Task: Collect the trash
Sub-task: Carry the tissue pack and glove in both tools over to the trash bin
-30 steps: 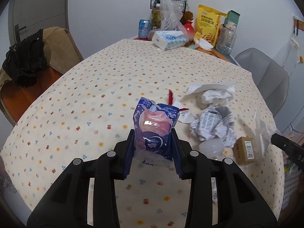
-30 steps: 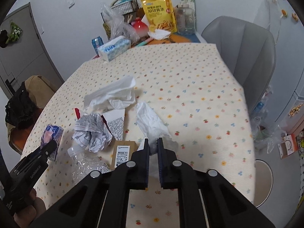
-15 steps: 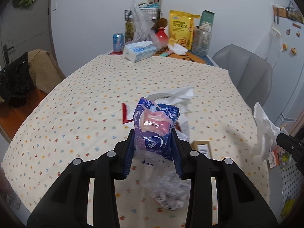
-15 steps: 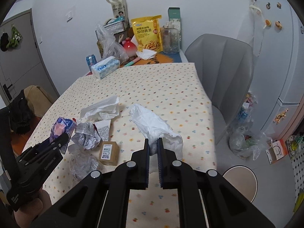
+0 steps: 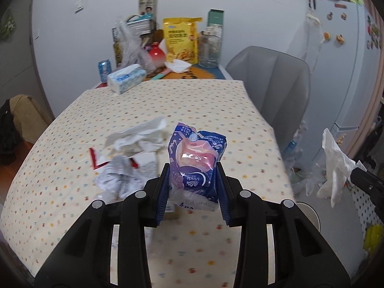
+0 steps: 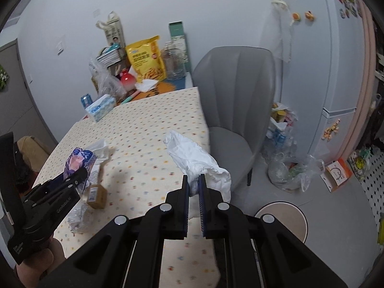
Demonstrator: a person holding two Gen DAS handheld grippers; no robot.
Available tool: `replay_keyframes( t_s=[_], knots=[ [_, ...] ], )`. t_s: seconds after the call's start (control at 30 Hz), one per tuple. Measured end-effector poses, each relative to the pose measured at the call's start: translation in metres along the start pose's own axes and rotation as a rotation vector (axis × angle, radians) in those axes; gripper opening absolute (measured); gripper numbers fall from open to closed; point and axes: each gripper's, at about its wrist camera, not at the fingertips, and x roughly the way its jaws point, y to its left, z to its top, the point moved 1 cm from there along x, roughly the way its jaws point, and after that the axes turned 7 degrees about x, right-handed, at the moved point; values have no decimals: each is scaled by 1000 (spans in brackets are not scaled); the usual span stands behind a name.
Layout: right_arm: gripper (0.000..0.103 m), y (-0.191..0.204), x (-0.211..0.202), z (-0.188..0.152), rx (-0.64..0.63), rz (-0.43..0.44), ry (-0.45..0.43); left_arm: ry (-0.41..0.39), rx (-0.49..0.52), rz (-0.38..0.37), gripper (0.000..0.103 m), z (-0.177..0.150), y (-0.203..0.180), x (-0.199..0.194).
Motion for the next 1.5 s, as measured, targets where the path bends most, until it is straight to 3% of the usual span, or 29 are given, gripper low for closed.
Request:
replay_keyframes(
  t_s=[0.57,1.07,1.13,1.17,1.2,1.23,1.5],
  knots=[
    [9,-128,16,-5,182,-117,27,33,194,-126,36,17,-145,23],
    [10,-212,70,-7,313,-197,94,112,288,-191,36,23,-219,73],
    [12,-219,78,-7,318,-206,106,121,297,-192,36,24,-226,78],
    [17,-223,83,-7,318,-215,110,125,301,-193,36,24,-228,81],
    [38,-226,85,-7,324,-214,109,129,306,-193,36,24,-231,83],
    [47,-231,86,-8,337,-217,101,133,312,-195,36,23,-235,85],
    [50,-265,71,-19,399,-242,84,162,357,-232,36,13,-263,91]
  ],
)
